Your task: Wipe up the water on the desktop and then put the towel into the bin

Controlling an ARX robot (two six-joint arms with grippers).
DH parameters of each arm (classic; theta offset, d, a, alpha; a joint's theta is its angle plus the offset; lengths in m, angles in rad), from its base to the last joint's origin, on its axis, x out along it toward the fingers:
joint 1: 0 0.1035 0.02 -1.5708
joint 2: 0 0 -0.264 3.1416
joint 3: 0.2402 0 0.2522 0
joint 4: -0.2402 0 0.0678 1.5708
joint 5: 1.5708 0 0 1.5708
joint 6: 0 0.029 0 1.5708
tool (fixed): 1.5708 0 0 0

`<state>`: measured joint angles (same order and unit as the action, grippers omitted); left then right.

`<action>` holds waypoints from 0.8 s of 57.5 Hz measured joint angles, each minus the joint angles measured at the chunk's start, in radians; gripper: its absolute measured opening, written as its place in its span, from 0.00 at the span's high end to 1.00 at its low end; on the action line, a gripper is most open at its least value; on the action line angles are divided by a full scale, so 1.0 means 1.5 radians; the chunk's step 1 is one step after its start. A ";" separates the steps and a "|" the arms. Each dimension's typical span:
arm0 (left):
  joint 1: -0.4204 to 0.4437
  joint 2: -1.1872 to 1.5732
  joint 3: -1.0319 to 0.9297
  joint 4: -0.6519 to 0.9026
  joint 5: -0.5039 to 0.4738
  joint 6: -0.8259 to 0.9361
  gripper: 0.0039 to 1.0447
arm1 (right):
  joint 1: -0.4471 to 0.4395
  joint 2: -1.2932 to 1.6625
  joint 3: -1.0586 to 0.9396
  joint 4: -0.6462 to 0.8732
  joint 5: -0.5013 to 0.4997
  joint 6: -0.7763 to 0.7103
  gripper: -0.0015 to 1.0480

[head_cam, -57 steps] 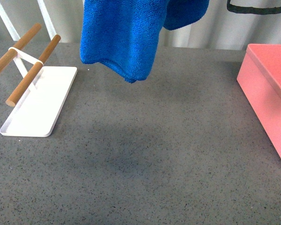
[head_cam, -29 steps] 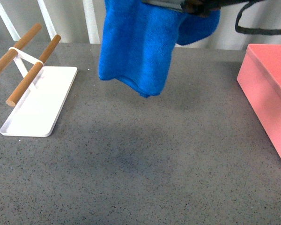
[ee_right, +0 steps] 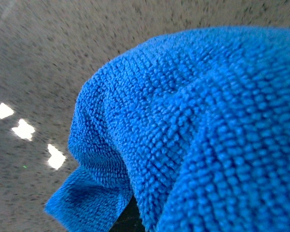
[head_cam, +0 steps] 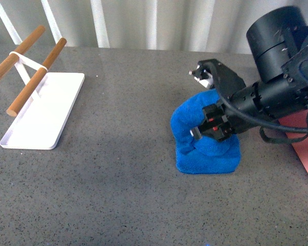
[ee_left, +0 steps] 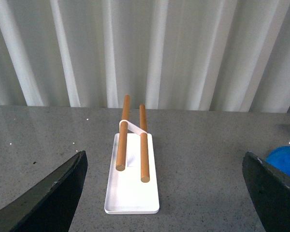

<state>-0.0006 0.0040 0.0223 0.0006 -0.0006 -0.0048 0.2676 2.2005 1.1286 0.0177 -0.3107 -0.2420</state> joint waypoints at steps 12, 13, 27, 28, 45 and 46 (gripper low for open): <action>0.000 0.000 0.000 0.000 0.000 0.000 0.06 | -0.005 0.064 0.107 -0.056 0.078 -0.036 0.95; 0.000 0.000 0.000 0.000 0.000 0.000 0.06 | -0.006 0.069 0.118 -0.062 0.085 -0.040 0.95; 0.000 0.000 0.000 0.000 0.000 0.000 0.06 | 0.005 0.132 0.256 -0.108 0.143 -0.061 0.95; 0.000 0.000 0.000 0.000 0.000 0.000 0.06 | 0.009 0.135 0.266 -0.112 0.144 -0.060 0.95; 0.000 0.000 0.000 0.000 0.000 0.000 0.06 | 0.078 0.131 0.275 -0.115 0.087 -0.031 0.95; 0.000 0.000 0.000 0.000 0.000 0.000 0.06 | 0.082 0.128 0.270 -0.114 0.082 -0.031 0.95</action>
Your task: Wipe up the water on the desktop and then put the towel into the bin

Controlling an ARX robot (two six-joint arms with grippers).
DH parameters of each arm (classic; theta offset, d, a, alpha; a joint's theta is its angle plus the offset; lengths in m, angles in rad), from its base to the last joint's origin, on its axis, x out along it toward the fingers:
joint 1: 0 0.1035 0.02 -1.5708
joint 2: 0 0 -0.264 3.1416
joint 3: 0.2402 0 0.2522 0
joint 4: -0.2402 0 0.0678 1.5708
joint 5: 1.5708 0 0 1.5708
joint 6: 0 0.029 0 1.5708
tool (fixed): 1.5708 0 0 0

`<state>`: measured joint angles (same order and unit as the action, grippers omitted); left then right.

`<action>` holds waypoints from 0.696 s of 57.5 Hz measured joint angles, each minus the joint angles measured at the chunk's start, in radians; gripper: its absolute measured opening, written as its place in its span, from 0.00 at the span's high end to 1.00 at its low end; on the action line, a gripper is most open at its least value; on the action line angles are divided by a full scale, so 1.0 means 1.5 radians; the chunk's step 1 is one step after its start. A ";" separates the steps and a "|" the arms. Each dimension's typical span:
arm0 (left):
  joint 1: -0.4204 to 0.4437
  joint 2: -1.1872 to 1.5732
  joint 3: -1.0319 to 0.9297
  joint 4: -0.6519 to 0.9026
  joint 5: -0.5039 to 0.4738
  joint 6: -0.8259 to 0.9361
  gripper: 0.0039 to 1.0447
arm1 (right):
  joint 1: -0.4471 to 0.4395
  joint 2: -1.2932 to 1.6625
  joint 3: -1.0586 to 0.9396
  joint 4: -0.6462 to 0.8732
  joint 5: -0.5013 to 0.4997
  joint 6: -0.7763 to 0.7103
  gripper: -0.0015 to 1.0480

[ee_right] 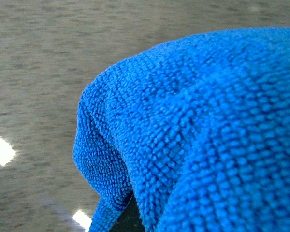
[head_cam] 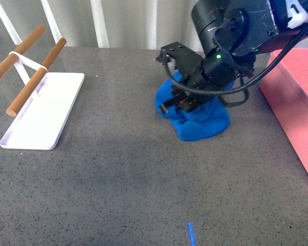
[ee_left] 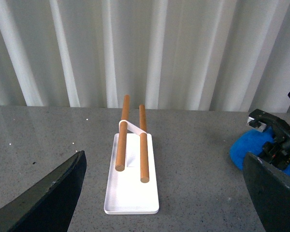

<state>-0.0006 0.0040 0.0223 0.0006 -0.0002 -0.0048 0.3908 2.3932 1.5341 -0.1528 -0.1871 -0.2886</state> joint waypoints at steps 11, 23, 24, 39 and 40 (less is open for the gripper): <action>0.000 0.000 0.000 0.000 0.000 0.000 0.06 | 0.045 -0.051 -0.084 0.019 -0.038 -0.002 0.95; 0.000 0.000 0.000 0.000 0.000 0.000 0.06 | 0.016 -0.085 -0.147 0.034 -0.033 -0.001 0.95; 0.000 0.000 0.000 0.000 0.000 0.000 0.06 | 0.009 -0.087 -0.152 0.034 -0.029 -0.002 0.95; 0.000 0.000 0.000 0.000 0.000 0.000 0.06 | -0.068 -0.120 -0.176 0.036 -0.001 -0.026 0.95; 0.000 0.000 0.000 0.000 0.000 0.000 0.06 | -0.069 -0.122 -0.176 0.037 -0.003 -0.027 0.95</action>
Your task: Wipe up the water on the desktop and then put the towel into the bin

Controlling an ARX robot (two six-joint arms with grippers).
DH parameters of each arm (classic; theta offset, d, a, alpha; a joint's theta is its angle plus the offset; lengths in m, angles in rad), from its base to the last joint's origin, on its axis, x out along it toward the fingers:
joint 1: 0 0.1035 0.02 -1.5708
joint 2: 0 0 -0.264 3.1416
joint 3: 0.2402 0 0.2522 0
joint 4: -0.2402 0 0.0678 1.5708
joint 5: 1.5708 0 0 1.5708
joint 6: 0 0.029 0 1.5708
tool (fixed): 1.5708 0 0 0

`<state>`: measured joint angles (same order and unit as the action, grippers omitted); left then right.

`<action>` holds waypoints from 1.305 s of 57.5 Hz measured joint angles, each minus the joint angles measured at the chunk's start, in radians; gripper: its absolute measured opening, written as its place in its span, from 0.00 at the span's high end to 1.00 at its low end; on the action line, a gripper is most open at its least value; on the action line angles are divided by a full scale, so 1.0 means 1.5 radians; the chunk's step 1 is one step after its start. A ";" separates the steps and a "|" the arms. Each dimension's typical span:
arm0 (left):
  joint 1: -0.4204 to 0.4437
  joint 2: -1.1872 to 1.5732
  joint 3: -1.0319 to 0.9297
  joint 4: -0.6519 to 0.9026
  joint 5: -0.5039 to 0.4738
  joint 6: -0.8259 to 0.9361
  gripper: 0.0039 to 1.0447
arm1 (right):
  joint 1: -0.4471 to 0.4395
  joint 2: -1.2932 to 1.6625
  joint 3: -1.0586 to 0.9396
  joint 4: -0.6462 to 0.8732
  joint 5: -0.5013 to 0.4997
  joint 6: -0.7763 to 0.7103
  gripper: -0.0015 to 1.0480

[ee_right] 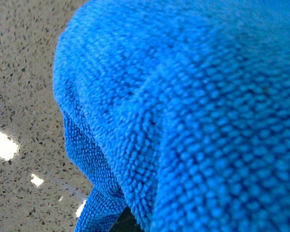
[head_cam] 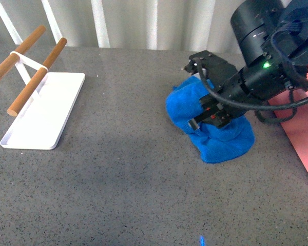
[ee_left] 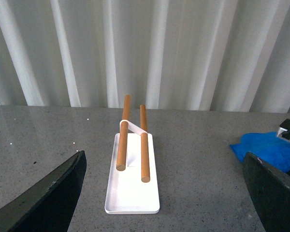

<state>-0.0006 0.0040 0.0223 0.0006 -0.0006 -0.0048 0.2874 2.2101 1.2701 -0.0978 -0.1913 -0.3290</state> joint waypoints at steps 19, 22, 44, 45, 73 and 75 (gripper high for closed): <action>0.000 0.000 0.000 0.000 0.000 0.000 0.06 | 0.037 -0.137 0.000 0.041 -0.040 -0.067 0.95; 0.000 0.000 0.000 0.000 0.000 0.000 0.06 | 0.047 -0.160 -0.004 0.068 -0.027 -0.078 0.95; 0.000 0.000 0.000 0.000 0.000 0.000 0.06 | 0.016 -0.351 -0.023 0.227 0.205 -0.012 0.95; 0.000 0.000 0.000 0.000 0.000 0.000 0.06 | 0.009 -0.362 -0.021 0.225 0.216 -0.002 0.95; 0.000 0.000 0.000 0.000 0.000 0.000 0.06 | -0.196 -0.407 -0.089 0.194 0.322 0.016 0.95; 0.000 0.000 0.000 0.000 0.000 0.000 0.06 | -0.206 -0.407 -0.093 0.195 0.319 0.014 0.95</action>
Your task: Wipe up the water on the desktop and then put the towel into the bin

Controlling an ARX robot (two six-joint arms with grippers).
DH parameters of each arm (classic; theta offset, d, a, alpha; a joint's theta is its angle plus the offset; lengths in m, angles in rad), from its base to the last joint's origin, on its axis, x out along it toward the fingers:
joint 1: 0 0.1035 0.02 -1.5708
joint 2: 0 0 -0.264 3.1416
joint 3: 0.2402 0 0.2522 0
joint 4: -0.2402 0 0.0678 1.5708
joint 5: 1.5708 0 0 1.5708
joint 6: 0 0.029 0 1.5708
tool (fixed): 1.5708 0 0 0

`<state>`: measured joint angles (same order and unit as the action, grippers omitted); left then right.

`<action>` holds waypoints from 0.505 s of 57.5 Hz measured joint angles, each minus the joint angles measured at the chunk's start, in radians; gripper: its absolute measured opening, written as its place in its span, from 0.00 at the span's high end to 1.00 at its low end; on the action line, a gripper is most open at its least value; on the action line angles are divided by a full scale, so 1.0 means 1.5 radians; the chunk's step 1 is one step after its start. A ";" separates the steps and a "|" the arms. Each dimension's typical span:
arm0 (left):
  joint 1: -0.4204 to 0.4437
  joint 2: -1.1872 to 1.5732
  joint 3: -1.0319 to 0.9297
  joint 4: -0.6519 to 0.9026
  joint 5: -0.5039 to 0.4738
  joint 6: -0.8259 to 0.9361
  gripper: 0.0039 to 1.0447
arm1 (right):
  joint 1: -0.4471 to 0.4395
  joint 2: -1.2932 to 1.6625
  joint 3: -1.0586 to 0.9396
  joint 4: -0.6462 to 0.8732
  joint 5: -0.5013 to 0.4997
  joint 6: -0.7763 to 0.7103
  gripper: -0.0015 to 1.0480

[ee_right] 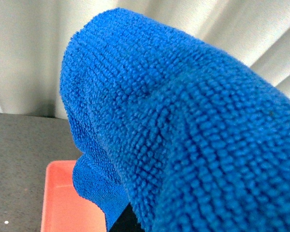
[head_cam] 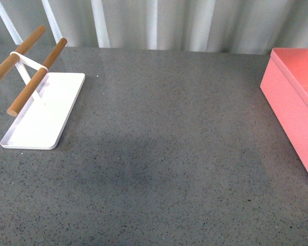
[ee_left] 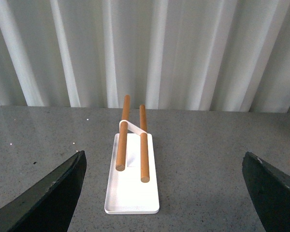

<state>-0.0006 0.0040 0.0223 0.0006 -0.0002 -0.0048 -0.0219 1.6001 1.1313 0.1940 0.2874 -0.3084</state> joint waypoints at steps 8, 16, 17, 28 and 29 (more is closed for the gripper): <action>0.000 0.000 0.000 0.000 0.000 0.000 0.06 | -0.026 0.000 -0.008 0.005 -0.004 0.000 0.95; 0.000 0.000 0.000 0.000 0.000 0.000 0.06 | -0.032 -0.001 -0.017 0.009 -0.010 0.000 0.95; 0.000 0.000 0.000 0.000 0.000 0.000 0.06 | -0.033 -0.001 -0.018 0.009 -0.011 0.000 0.95; 0.000 0.000 0.000 0.000 0.000 0.000 0.06 | -0.033 -0.004 -0.030 0.002 -0.017 0.009 0.95; 0.000 0.000 0.000 0.000 0.000 0.000 0.06 | -0.034 -0.004 -0.030 0.002 -0.017 0.010 0.95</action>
<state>-0.0006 0.0040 0.0223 0.0006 -0.0006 -0.0048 -0.0723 1.5944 1.0866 0.1967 0.2623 -0.2939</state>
